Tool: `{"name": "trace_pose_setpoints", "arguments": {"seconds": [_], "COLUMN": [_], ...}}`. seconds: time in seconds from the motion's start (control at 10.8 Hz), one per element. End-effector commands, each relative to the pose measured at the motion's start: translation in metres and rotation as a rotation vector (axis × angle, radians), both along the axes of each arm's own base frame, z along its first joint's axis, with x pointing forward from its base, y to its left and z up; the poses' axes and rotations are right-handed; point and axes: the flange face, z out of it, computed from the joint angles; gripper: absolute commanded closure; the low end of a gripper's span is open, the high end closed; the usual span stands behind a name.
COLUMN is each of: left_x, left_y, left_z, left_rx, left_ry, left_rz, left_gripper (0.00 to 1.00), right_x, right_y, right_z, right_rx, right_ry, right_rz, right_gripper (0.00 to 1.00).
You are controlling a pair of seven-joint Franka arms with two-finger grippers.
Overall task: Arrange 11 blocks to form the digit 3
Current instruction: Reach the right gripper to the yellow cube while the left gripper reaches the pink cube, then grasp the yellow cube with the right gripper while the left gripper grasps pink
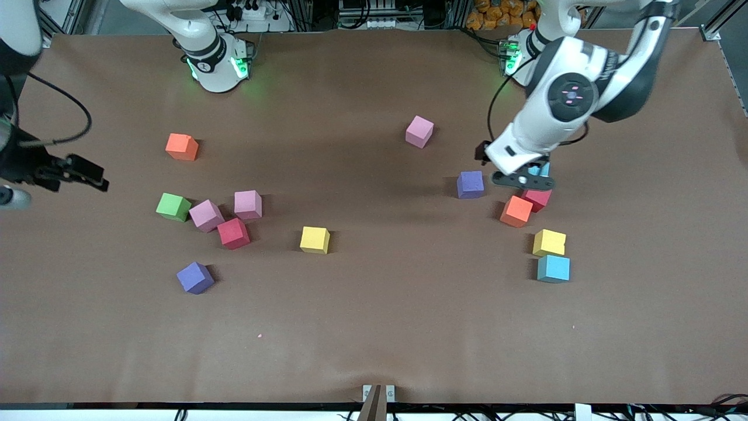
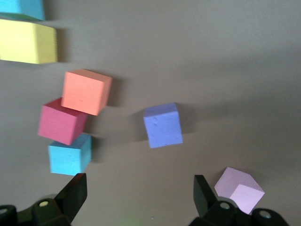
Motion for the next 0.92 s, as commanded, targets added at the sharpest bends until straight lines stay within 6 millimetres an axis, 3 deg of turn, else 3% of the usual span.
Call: {"name": "trace_pose_setpoints", "arguments": {"seconds": [0.0, 0.37, 0.55, 0.74, 0.83], "left_x": [-0.031, -0.084, -0.117, -0.157, -0.171], "left_y": [-0.018, -0.058, -0.096, -0.136, -0.147], "left_z": [-0.02, -0.073, -0.092, -0.104, -0.112], "left_rx": [0.001, -0.015, -0.046, -0.049, -0.051], "left_ry": [-0.005, -0.008, -0.017, 0.004, 0.013], "left_rz": [-0.047, -0.161, -0.188, -0.19, -0.19], "left_gripper": [0.0, 0.0, 0.0, 0.0, 0.0], "right_x": [0.011, 0.028, 0.04, 0.045, 0.049], "right_y": [0.033, 0.138, 0.187, 0.229, 0.238], "right_z": [-0.043, -0.104, -0.147, -0.181, -0.195], "right_rx": [0.021, 0.088, 0.086, 0.077, 0.072], "right_ry": [-0.008, 0.008, -0.031, -0.041, -0.028], "right_rz": [0.033, 0.025, -0.047, -0.103, -0.101], "right_gripper": [0.0, 0.0, 0.0, 0.0, 0.0]}}
